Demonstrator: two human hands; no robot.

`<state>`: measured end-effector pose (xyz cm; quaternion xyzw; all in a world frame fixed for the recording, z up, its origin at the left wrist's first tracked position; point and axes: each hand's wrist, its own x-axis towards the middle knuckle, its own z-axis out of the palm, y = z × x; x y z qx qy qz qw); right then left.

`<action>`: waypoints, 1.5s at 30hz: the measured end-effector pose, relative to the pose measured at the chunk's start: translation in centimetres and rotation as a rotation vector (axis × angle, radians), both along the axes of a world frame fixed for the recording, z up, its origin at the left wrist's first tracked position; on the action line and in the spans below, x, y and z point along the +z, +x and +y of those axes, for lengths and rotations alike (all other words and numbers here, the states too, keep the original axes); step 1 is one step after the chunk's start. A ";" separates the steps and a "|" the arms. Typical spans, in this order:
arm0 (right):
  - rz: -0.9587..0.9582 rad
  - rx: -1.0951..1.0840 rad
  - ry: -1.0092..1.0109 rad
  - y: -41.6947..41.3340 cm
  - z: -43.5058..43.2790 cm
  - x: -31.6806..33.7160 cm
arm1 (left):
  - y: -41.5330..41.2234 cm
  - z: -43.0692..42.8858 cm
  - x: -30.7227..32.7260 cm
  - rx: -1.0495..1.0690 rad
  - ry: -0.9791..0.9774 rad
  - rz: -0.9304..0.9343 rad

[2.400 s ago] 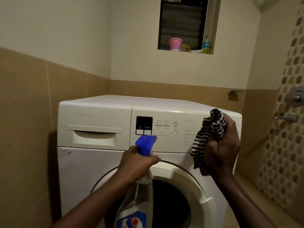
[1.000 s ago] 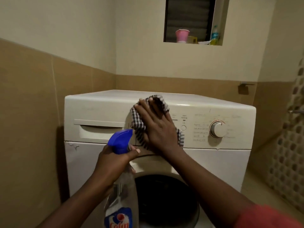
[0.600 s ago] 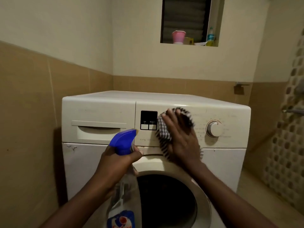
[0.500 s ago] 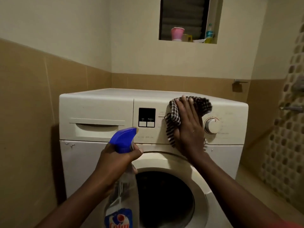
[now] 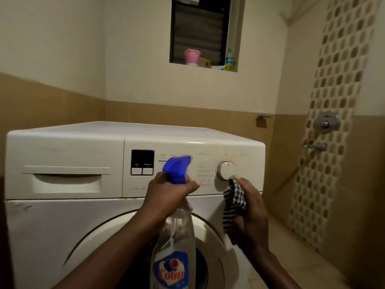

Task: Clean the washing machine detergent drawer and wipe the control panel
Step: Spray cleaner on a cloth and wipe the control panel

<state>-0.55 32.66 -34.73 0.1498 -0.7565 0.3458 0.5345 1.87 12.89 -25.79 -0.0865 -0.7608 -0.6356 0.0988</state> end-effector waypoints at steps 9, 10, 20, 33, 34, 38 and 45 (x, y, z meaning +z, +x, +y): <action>0.138 -0.043 -0.234 0.2 4.6 5.1 | -1.4 3.7 -0.2 -0.094 -0.044 -0.072; 0.161 -0.040 -0.249 0.2 4.6 5.7 | -1.3 3.7 -0.6 -0.085 -0.053 -0.087; 0.146 0.106 0.189 -3.5 -2.0 6.7 | 1.0 1.8 -4.2 0.050 0.005 -0.290; 0.016 0.031 0.534 -5.0 -2.2 -1.4 | 1.6 -0.6 -3.5 0.159 0.096 -0.213; 0.038 0.042 0.545 -5.3 -3.1 0.3 | 1.7 -0.4 -3.4 0.149 0.093 -0.208; 0.004 0.039 0.214 -6.1 -6.8 7.5 | 1.7 0.4 -3.2 0.123 0.084 -0.226; -0.054 0.045 0.465 -4.9 -3.5 0.1 | 1.3 1.1 -3.0 0.135 0.084 -0.182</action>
